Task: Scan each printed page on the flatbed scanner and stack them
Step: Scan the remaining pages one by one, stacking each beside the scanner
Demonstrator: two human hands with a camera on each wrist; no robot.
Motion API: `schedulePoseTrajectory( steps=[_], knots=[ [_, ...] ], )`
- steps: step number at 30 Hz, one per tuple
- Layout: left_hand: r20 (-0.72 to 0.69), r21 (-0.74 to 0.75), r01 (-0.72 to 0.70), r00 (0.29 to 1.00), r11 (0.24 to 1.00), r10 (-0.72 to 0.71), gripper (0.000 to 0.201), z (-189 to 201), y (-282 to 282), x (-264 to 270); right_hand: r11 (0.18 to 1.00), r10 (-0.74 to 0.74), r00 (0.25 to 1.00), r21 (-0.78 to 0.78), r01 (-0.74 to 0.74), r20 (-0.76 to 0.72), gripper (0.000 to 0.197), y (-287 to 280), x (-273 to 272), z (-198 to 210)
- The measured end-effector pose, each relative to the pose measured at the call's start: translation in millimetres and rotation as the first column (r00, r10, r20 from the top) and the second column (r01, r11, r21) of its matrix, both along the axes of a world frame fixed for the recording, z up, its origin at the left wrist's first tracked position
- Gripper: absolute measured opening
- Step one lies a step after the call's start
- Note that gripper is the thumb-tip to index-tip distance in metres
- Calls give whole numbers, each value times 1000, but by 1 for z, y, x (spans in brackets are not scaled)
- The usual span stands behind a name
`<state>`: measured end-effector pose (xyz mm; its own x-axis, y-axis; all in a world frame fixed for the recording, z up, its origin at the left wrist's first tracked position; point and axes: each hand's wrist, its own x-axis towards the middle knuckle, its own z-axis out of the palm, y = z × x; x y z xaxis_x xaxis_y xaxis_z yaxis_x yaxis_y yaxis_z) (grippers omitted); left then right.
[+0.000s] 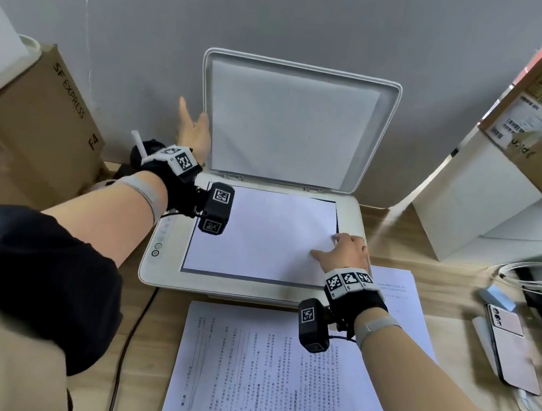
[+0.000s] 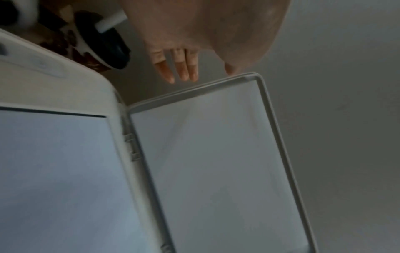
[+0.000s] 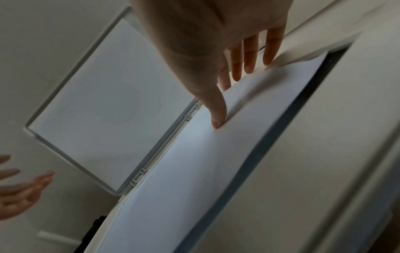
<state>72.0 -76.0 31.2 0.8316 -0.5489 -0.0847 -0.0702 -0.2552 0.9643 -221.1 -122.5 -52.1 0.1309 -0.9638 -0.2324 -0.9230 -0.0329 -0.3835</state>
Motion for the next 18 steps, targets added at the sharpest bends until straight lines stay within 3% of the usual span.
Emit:
schedulePoseTrajectory(
  steps=[4, 6, 8, 11, 15, 18],
  knots=[
    [-21, 95, -7, 1000, 995, 9, 61, -40, 19, -3, 997, -40, 999, 57, 42, -26, 49, -3, 4, 3],
    [-59, 108, 22, 998, 994, -16, 59, -59, 27, -1, 991, -109, 987, 95, 98, 121, 39, -4, 5, 1],
    [-83, 177, 83, 994, 981, -69, 56, -74, 38, -1, 986, -157, 939, 95, 134, 307, 36, -2, 3, -1],
    [-111, 277, 133, 988, 951, -106, 56, -88, 52, -1, 986, -164, 867, 38, 165, 470, 38, 0, -5, -5],
    [-64, 365, 152, 988, 918, -138, 57, -92, 63, -2, 993, -94, 737, 7, 120, 670, 14, -3, -13, -9],
    [-80, 426, 220, 975, 877, -205, 39, -85, 68, -8, 994, -72, 657, -1, 110, 751, 12, -3, -18, -4]
  ],
)
